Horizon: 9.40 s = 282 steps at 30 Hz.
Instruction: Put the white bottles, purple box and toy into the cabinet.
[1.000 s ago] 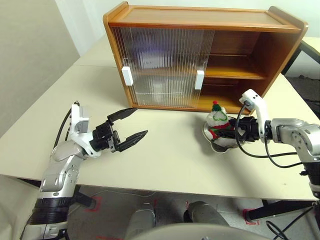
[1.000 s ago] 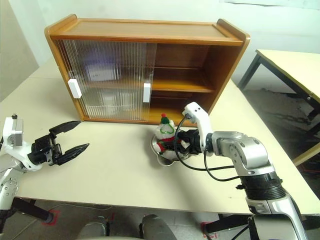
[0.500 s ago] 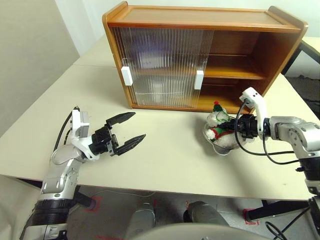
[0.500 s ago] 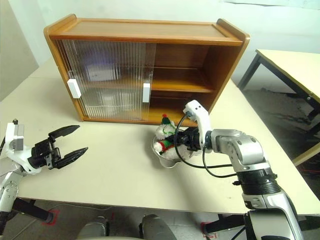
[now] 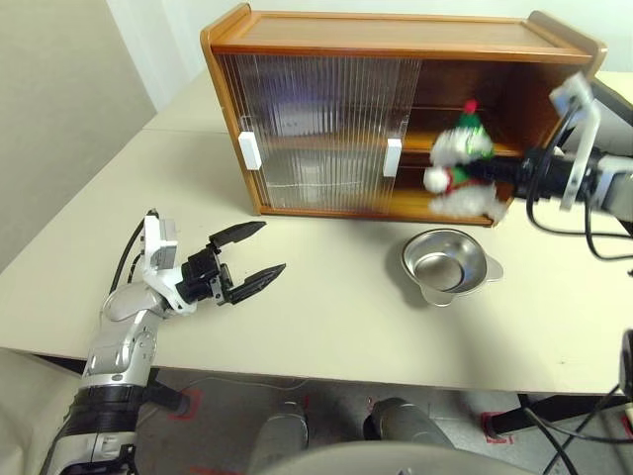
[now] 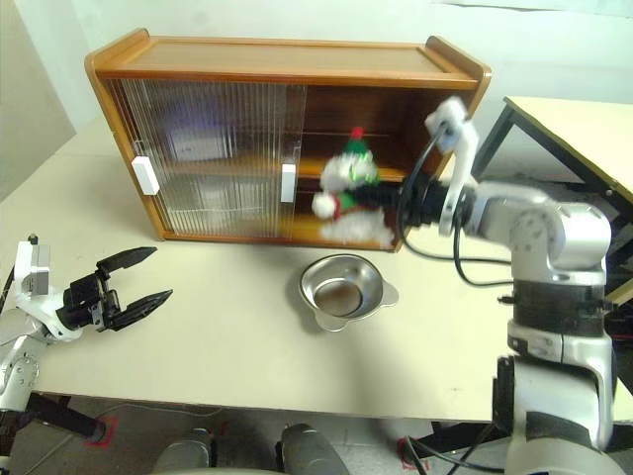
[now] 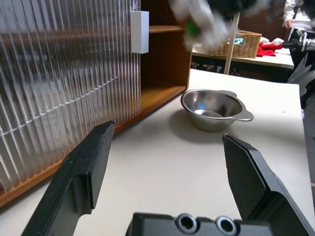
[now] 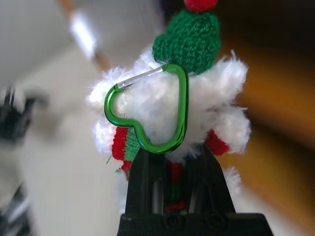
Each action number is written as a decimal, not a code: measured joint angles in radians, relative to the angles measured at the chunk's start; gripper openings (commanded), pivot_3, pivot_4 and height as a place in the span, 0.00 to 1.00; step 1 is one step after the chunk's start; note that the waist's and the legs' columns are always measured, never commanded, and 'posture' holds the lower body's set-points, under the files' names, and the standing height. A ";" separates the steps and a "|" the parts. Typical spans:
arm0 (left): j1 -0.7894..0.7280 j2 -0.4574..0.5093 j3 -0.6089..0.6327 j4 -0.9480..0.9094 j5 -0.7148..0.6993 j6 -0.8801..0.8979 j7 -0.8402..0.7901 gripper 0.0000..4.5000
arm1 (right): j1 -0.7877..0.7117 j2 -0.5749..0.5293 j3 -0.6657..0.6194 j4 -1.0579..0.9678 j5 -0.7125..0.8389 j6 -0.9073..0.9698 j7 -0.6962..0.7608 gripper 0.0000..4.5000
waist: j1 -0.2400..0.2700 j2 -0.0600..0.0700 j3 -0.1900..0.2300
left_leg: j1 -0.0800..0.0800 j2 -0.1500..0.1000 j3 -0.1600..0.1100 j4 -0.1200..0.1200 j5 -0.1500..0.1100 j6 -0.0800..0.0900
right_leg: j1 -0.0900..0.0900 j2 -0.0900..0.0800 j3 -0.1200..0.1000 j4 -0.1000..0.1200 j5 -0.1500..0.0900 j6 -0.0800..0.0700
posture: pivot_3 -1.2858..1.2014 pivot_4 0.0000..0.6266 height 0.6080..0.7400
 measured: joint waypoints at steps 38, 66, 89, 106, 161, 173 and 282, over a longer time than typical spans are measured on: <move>0.005 0.001 0.003 0.002 0.008 -0.024 0.028 1.00 | -0.226 0.241 0.064 0.583 -0.396 -0.854 -0.283 0.83 | 0.008 0.010 -0.002 | -0.010 0.017 -0.005 -0.001 0.001 0.008 | -0.011 0.008 -0.001 0.003 0.017 -0.005 | 0.46 0.00 1.00; 0.048 -0.004 0.011 0.013 0.007 -0.044 0.009 1.00 | 0.304 -0.277 -0.050 0.194 -0.042 -0.169 0.374 1.00 | 0.018 0.007 -0.002 | 0.006 0.002 0.008 0.005 -0.001 0.001 | 0.012 0.012 0.003 0.002 -0.007 0.008 | 0.45 0.00 1.00; 0.041 0.012 0.008 -0.091 0.005 0.045 0.054 1.00 | 0.486 -0.045 -0.127 0.193 0.040 0.210 0.003 1.00 | 0.012 0.007 -0.006 | 0.003 -0.003 0.013 0.003 -0.005 0.006 | 0.009 0.001 0.003 0.003 -0.010 0.020 | 0.46 0.00 1.00; 0.033 0.019 0.005 -0.117 0.004 0.070 0.088 1.00 | 0.480 -0.035 -0.174 0.122 0.178 0.378 0.015 0.01 | 0.013 0.007 -0.006 | 0.005 -0.003 0.013 0.003 -0.005 0.006 | 0.011 0.001 0.003 0.004 -0.014 0.012 | 0.46 0.00 1.00; 0.015 0.021 0.003 -0.068 0.010 0.032 0.036 1.00 | 0.192 0.518 -0.550 0.360 0.277 -0.227 -0.660 0.01 | 0.011 0.005 -0.009 | 0.004 0.010 0.000 0.000 -0.012 0.017 | 0.005 0.008 0.000 0.005 -0.006 0.002 | 0.46 0.00 1.00; 0.023 0.021 0.003 -0.066 0.010 0.024 0.036 1.00 | 0.110 0.587 -0.545 0.465 0.272 -0.446 -0.729 0.01 | 0.010 0.007 -0.009 | 0.004 0.015 -0.002 -0.001 -0.012 0.017 | 0.003 0.013 0.000 0.005 0.001 -0.010 | 0.46 0.00 1.00; 0.029 -0.007 -0.022 -0.055 0.015 -0.012 0.048 1.00 | 0.214 0.601 -0.076 0.206 -0.056 -0.880 -0.513 0.00 | 0.044 0.009 -0.008 | 0.004 0.028 -0.009 0.001 -0.016 0.008 | -0.008 0.030 -0.003 0.008 0.010 -0.031 | 0.47 0.00 1.00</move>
